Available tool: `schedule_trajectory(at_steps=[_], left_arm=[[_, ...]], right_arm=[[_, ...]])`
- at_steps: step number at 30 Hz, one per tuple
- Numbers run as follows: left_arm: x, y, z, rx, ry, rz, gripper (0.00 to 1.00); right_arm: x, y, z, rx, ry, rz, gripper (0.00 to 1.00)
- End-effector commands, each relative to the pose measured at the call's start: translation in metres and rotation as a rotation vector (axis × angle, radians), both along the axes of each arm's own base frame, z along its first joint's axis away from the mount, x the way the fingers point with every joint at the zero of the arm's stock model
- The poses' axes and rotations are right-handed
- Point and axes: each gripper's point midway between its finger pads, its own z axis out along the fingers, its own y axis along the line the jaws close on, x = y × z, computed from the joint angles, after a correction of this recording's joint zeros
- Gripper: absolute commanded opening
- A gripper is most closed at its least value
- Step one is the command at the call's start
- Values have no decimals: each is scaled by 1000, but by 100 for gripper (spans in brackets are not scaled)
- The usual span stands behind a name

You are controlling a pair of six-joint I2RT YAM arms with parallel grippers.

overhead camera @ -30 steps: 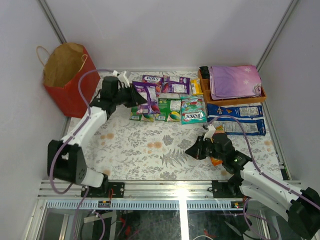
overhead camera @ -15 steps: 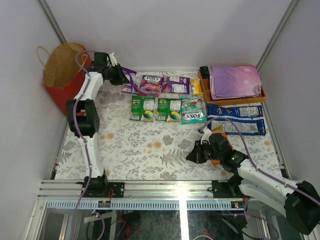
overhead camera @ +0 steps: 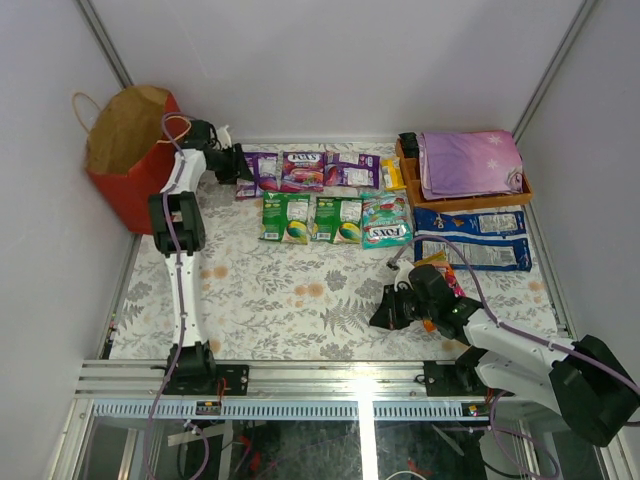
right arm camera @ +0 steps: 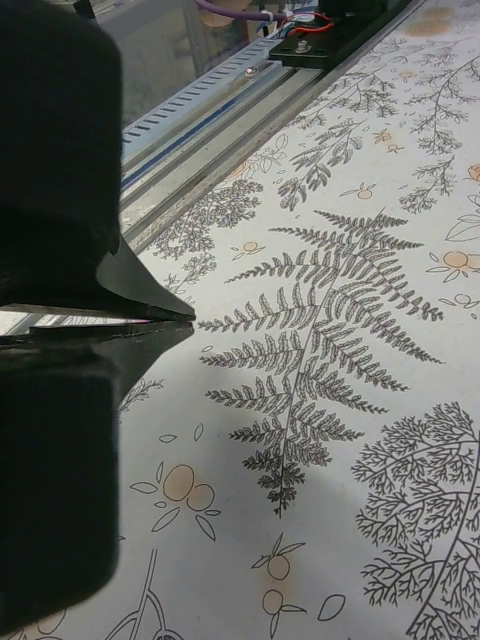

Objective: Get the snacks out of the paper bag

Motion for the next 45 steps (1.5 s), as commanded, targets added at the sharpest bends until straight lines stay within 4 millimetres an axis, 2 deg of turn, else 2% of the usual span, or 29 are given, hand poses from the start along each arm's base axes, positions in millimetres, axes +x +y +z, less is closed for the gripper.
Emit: schedule_trajectory(at_steps=[1, 2, 3, 6, 8, 11, 12, 14, 15, 17, 18, 20, 23, 28, 34, 45], left_arm=[[15, 26, 10, 149, -35, 87, 83], [19, 38, 18, 197, -50, 144, 92], [22, 49, 27, 240, -65, 204, 97], [23, 80, 65, 313, -139, 386, 99], [15, 87, 88, 321, -181, 465, 100], [-6, 73, 115, 263, -244, 517, 95], [-18, 64, 109, 249, -244, 517, 90], [-30, 43, 127, 242, -307, 516, 77], [-35, 33, 130, 248, -325, 517, 69], [-42, 5, 133, 264, -356, 492, 65], [-46, -7, 133, 286, -364, 491, 66], [-49, -24, 127, 318, -371, 495, 73], [-46, -35, 105, 303, -320, 539, 78], [-30, -30, 71, 334, -214, 616, 81], [-13, -23, 58, 382, -236, 644, 83], [21, -36, 17, 421, -193, 525, 83]], right_arm=[[10, 17, 24, 73, -66, 41, 7], [10, 17, 24, 73, -65, 42, 7], [10, 17, 24, 75, -66, 43, 8], [9, 17, 24, 78, -64, 42, 8], [9, 18, 24, 83, -61, 41, 8], [9, 20, 24, 96, -55, 41, 8], [9, 21, 24, 102, -53, 46, 8], [8, 22, 24, 105, -43, 53, 7], [7, 23, 24, 107, -42, 56, 7], [7, 22, 24, 107, -41, 56, 7], [6, 22, 24, 106, -41, 55, 7], [6, 21, 23, 102, -39, 54, 7], [4, 20, 23, 105, -36, 48, 6], [4, 16, 21, 89, -37, 39, 6], [5, 16, 16, 79, -33, 35, 5], [11, 16, 14, 57, -39, 16, 5]])
